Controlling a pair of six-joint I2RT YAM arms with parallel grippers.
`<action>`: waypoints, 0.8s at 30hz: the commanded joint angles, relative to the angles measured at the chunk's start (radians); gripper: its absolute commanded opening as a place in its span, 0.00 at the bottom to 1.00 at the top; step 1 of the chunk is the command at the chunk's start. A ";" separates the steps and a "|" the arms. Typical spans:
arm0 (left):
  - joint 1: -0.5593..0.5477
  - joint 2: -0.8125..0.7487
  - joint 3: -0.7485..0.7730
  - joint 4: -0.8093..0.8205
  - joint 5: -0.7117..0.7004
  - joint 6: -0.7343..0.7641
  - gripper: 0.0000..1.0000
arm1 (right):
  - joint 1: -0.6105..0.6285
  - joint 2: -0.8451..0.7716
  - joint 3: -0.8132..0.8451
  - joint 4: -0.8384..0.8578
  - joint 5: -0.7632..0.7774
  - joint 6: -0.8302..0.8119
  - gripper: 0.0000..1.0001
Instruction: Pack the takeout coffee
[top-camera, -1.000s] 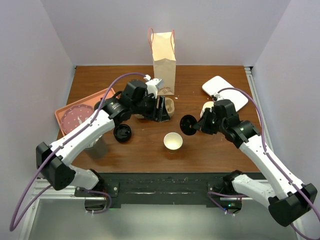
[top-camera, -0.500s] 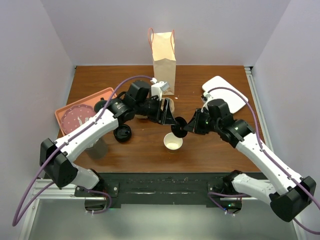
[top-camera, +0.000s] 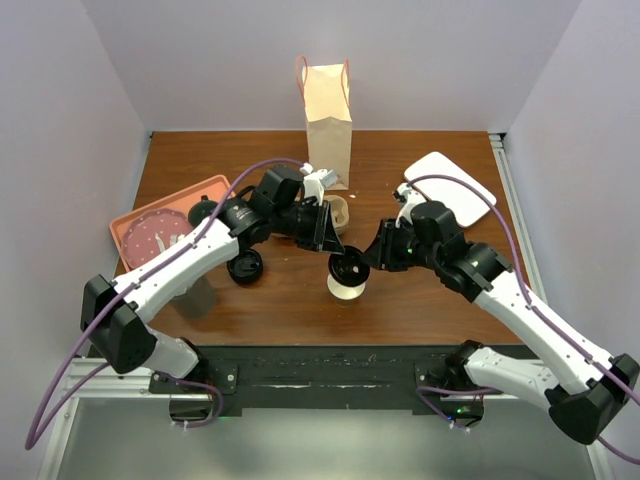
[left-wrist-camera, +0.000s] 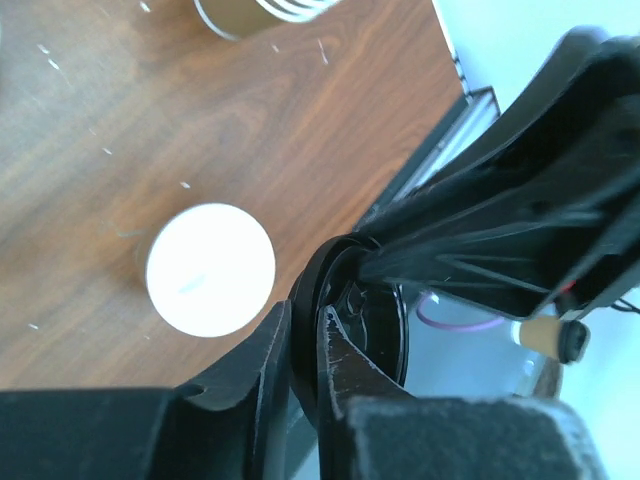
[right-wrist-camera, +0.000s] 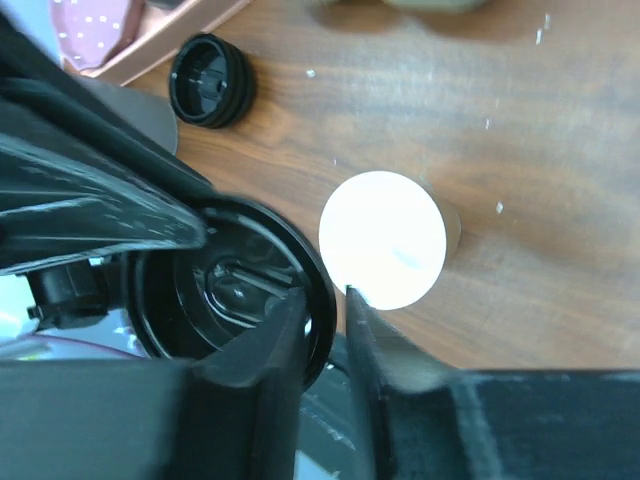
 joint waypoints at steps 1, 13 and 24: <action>-0.004 -0.027 0.048 -0.076 0.061 -0.070 0.10 | 0.000 -0.047 0.079 0.045 -0.009 -0.189 0.39; 0.086 0.063 0.247 -0.394 0.053 -0.128 0.10 | 0.232 -0.259 0.079 0.201 -0.071 -0.880 0.57; 0.131 0.027 0.182 -0.193 0.255 -0.346 0.11 | 0.655 -0.129 0.092 0.172 0.386 -1.138 0.61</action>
